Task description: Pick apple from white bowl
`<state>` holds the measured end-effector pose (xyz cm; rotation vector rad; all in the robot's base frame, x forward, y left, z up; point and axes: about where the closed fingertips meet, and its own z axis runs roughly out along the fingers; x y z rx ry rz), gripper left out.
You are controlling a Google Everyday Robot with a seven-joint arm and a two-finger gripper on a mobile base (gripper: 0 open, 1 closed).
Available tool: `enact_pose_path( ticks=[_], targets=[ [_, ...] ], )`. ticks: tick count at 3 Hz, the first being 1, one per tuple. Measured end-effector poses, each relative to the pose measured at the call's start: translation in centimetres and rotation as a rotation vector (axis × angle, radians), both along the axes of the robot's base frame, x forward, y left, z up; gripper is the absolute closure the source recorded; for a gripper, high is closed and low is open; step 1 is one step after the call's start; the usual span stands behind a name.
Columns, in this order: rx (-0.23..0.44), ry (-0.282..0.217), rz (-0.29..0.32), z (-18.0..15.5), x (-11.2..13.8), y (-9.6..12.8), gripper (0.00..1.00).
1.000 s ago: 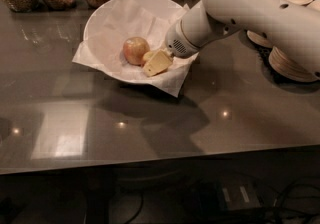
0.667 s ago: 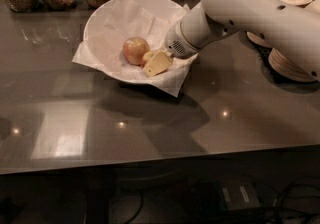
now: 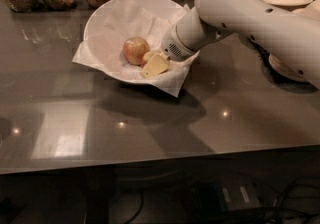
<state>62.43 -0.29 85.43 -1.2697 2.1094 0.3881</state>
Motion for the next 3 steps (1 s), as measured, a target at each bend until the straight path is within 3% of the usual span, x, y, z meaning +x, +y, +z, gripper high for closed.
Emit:
enact_pose_path(
  ticks=[1,3],
  targets=[
    [-0.001,-0.003,0.003,0.1,0.1,0.1,0.54],
    [-0.048,-0.043,0.049,3.3,-0.1,0.4,0.99]
  ],
)
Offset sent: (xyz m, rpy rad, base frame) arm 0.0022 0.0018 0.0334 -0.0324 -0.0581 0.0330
